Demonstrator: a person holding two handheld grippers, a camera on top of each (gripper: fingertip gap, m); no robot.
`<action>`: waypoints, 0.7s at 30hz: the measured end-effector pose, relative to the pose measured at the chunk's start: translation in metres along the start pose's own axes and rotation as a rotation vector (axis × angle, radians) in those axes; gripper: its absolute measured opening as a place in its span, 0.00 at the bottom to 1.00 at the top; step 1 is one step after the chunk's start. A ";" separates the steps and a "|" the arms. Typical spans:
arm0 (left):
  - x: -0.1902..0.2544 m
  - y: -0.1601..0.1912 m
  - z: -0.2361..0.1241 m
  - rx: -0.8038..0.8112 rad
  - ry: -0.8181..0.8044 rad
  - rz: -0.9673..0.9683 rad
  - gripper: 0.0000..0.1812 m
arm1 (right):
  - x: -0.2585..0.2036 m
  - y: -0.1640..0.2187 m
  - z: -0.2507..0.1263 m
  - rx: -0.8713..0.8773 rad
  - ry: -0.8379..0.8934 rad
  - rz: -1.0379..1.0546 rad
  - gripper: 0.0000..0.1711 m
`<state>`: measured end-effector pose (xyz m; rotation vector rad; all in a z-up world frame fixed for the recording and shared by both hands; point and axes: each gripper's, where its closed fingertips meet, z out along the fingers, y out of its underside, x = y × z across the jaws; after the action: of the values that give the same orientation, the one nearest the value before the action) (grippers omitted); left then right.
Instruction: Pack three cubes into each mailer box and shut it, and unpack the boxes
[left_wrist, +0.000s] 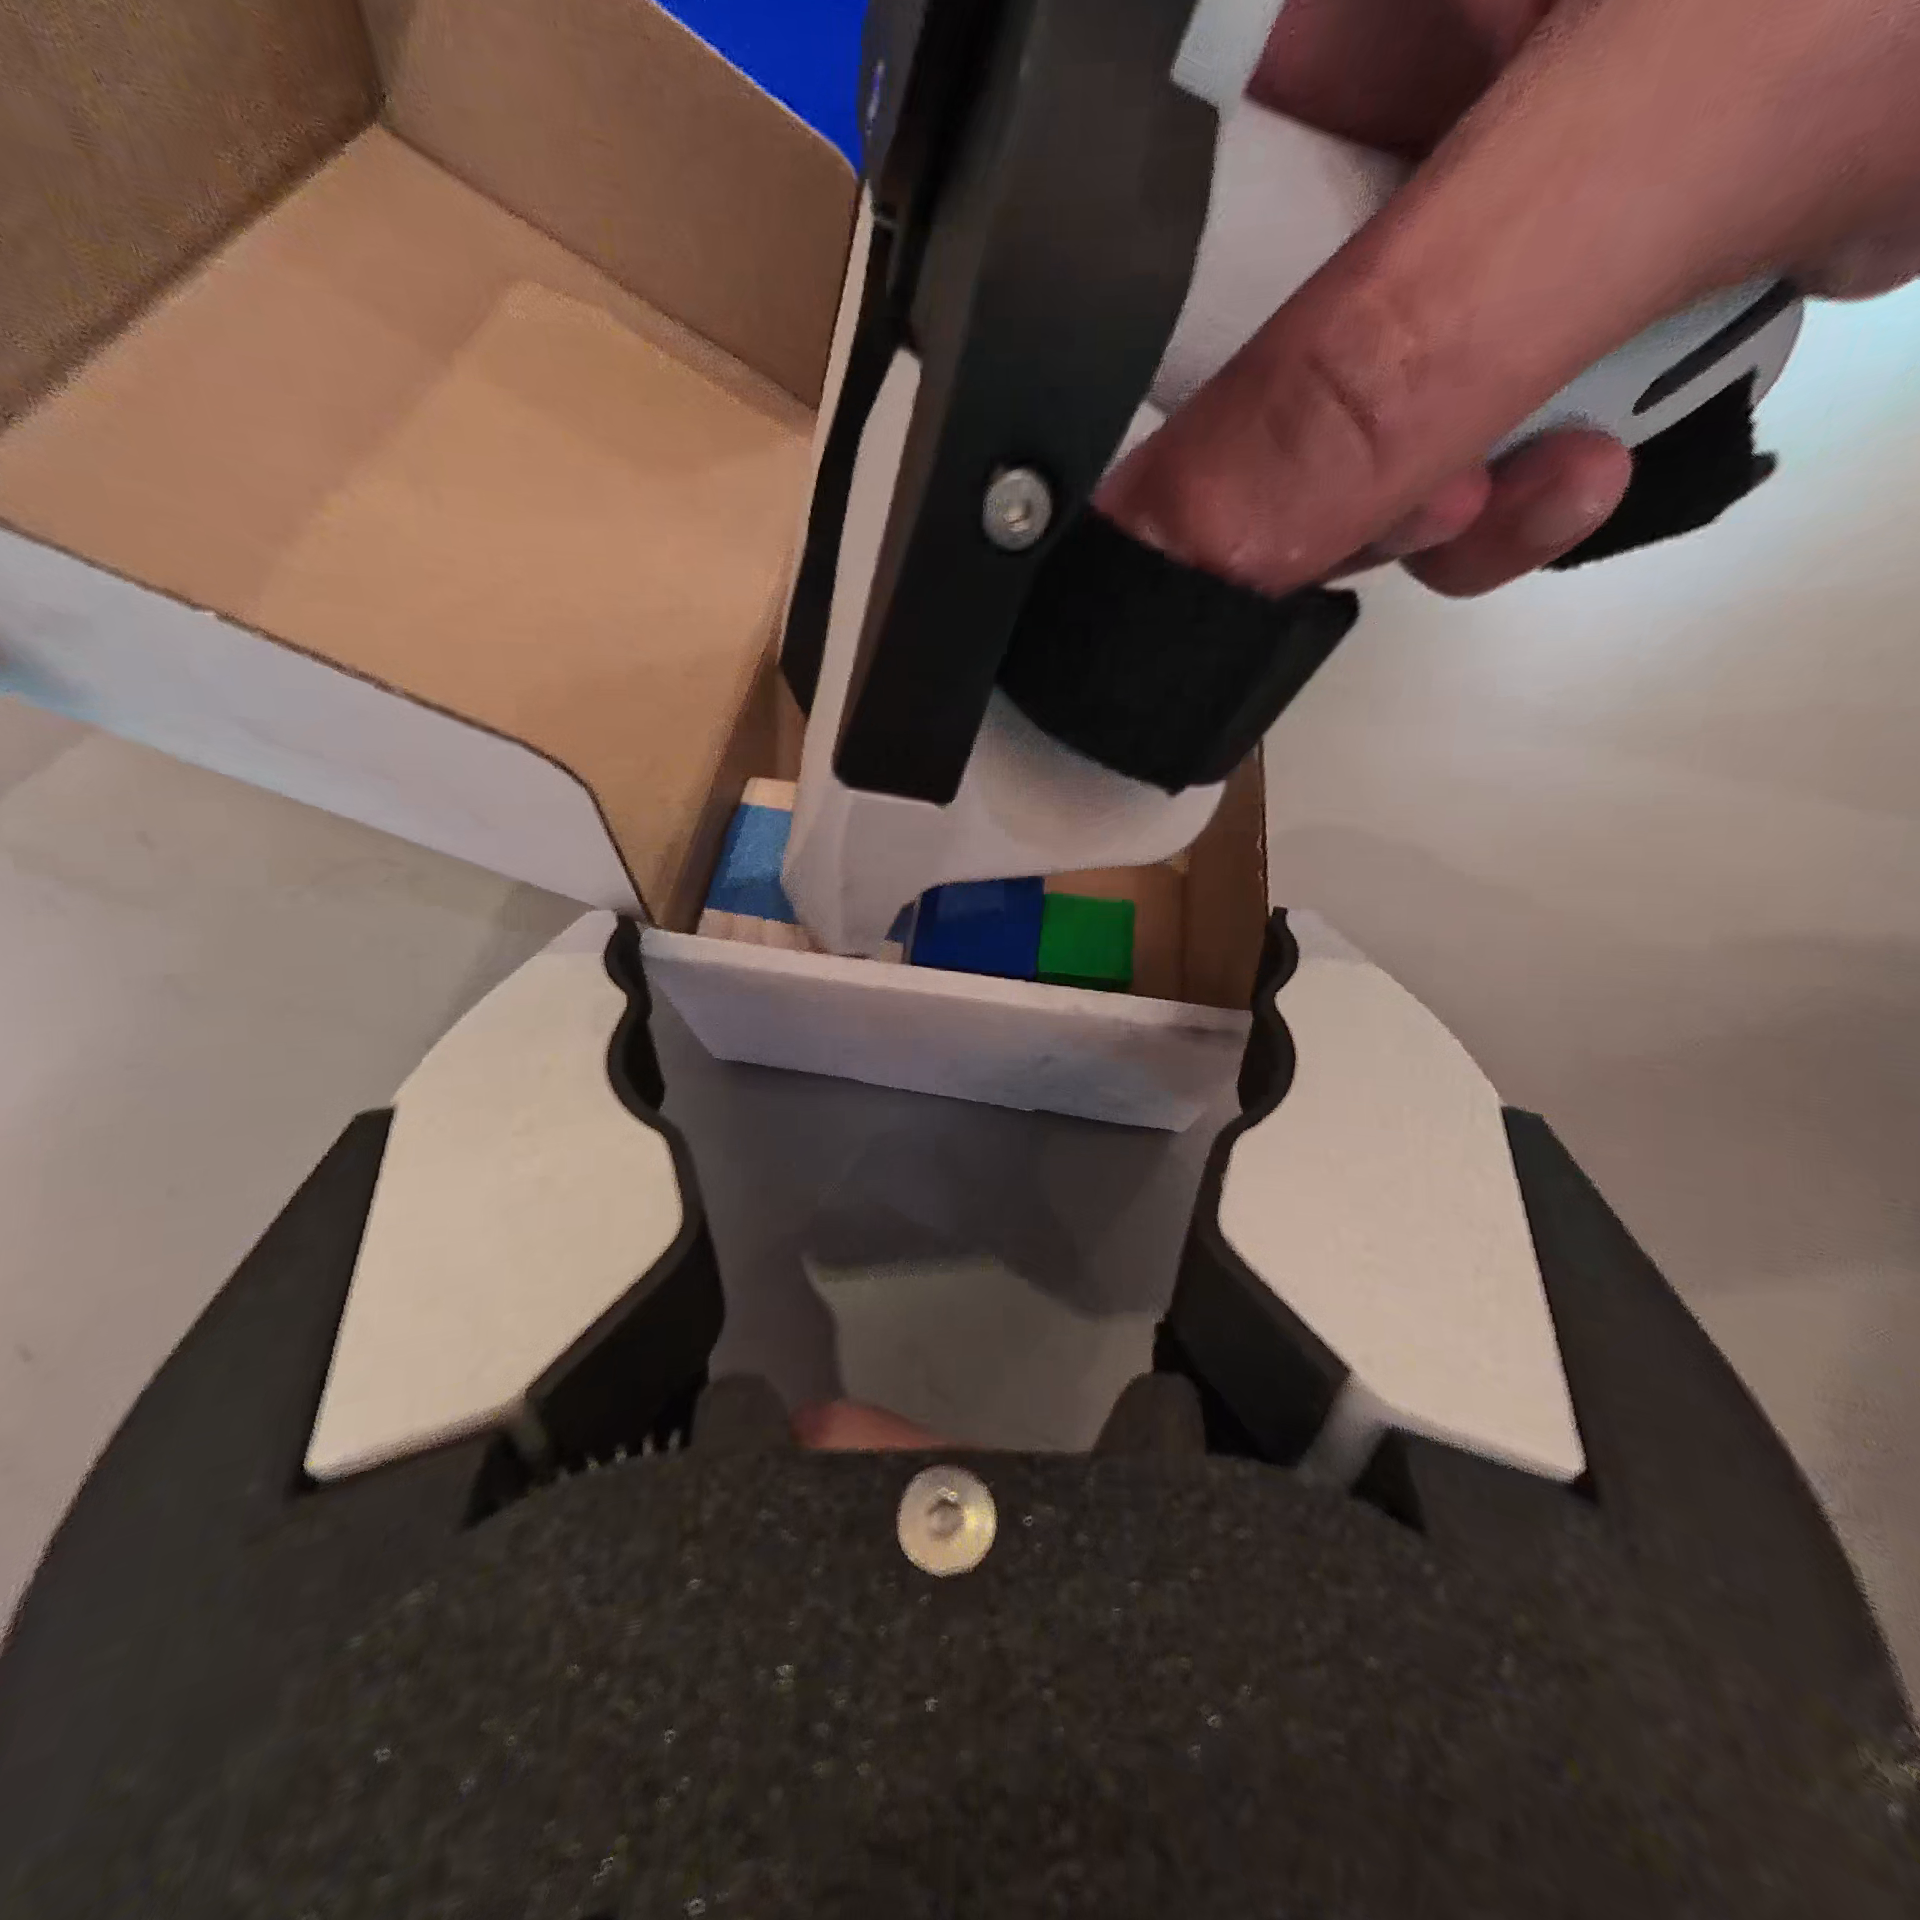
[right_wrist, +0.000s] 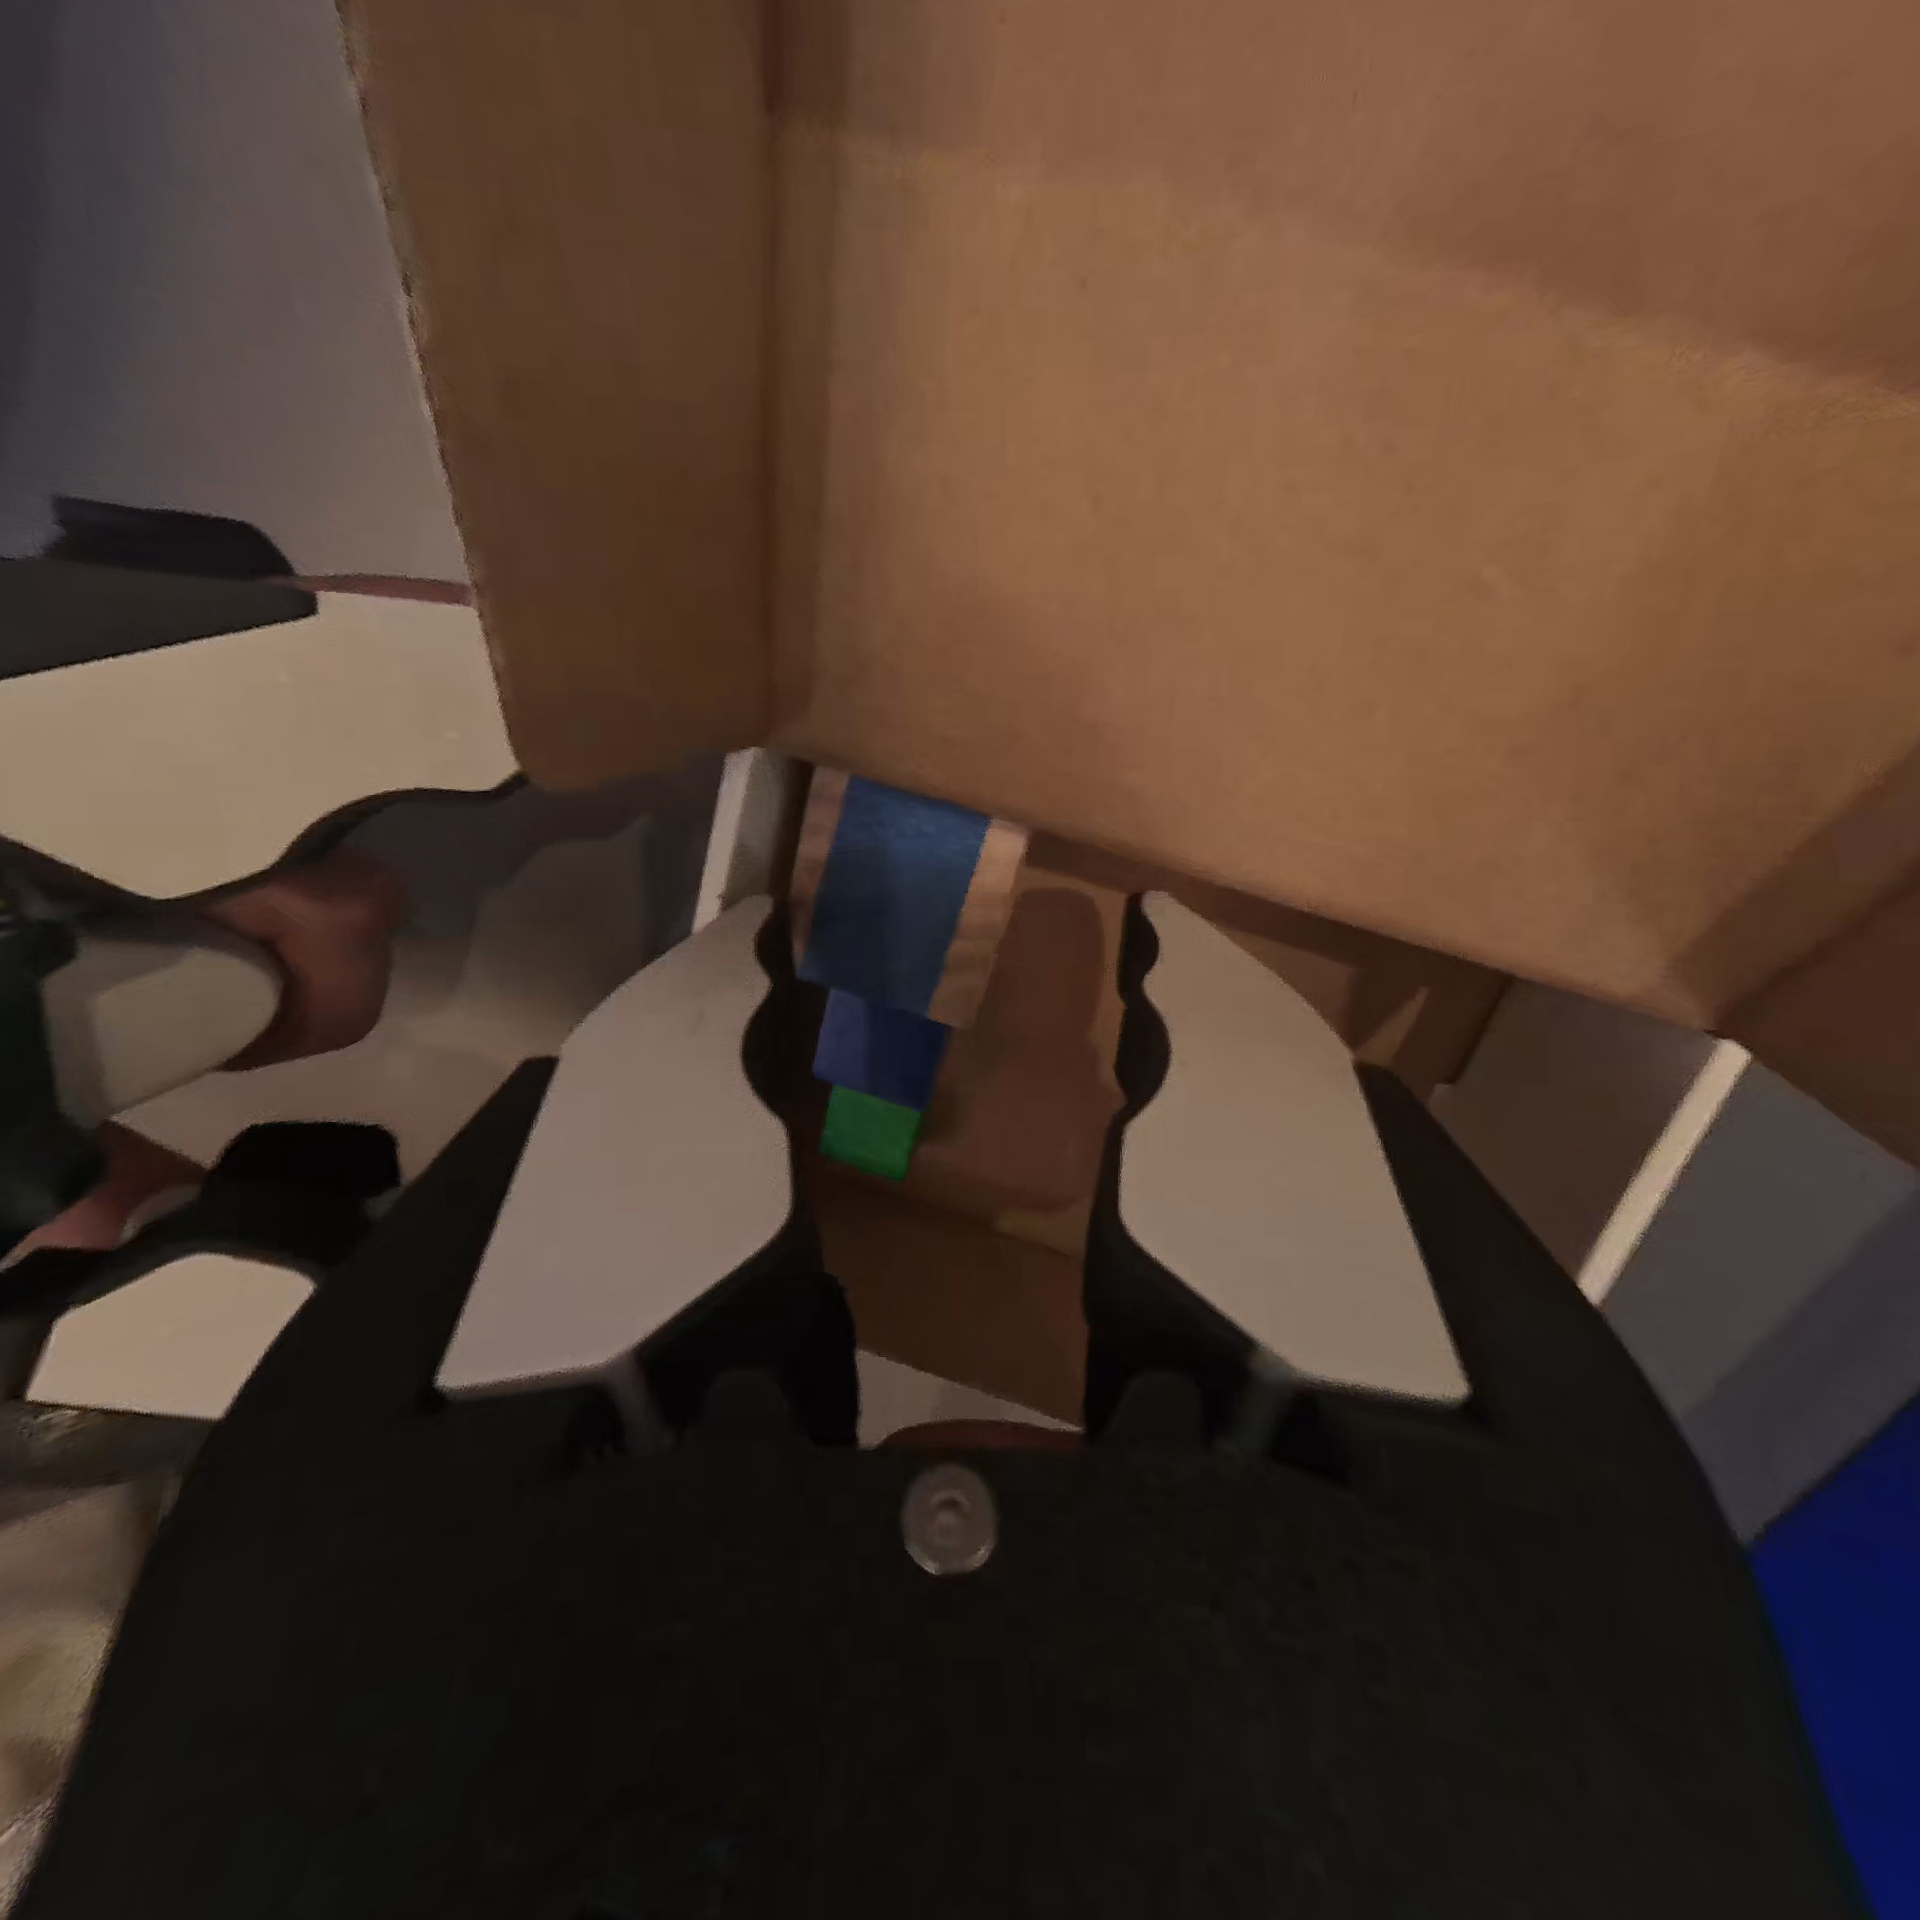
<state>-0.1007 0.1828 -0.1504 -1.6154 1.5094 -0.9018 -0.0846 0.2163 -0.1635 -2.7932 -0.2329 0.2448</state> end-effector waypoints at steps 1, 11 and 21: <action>-0.001 0.000 0.000 0.000 -0.002 -0.010 0.60 | -0.002 0.000 0.001 -0.012 -0.023 0.009 0.33; -0.001 -0.001 0.000 0.013 -0.016 -0.012 0.59 | 0.012 0.008 -0.006 -0.015 -0.023 0.013 0.22; 0.000 -0.001 0.001 0.012 -0.020 -0.012 0.59 | 0.013 0.005 -0.004 -0.018 0.044 -0.017 0.35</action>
<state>-0.0997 0.1833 -0.1500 -1.6224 1.4795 -0.8967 -0.0703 0.2133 -0.1632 -2.8092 -0.2500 0.1777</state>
